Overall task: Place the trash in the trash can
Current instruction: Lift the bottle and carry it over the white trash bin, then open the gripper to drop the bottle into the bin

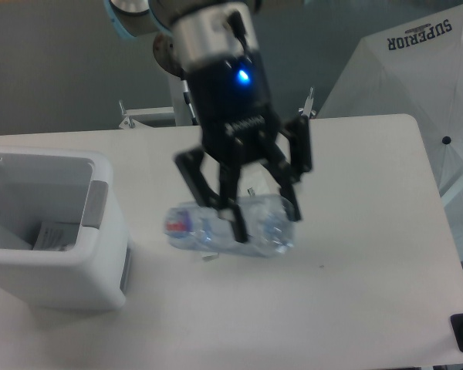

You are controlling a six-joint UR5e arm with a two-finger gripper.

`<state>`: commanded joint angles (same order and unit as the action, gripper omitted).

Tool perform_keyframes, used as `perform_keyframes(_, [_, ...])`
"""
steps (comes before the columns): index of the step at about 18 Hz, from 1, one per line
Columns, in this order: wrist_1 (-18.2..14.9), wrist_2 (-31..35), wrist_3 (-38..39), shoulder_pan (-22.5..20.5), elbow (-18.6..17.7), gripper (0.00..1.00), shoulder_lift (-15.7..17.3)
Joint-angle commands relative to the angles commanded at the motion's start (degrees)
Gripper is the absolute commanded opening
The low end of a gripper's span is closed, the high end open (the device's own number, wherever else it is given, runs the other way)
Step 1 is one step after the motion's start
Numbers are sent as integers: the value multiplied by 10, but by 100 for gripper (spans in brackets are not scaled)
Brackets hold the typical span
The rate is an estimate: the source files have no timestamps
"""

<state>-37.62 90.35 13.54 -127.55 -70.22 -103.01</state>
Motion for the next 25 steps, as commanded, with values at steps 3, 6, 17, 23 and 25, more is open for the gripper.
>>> perform_keyframes(3, [0, 0, -1, 37, -3, 64, 0])
perform_keyframes(6, [1, 0, -2, 77, -16, 64, -2])
perform_keyframes(17, [1, 1, -6, 137, -105, 64, 11])
perform_keyframes(23, [1, 1, -5, 160, -136, 77, 20])
perform_keyframes(25, [1, 2, -4, 160, -150, 79, 28])
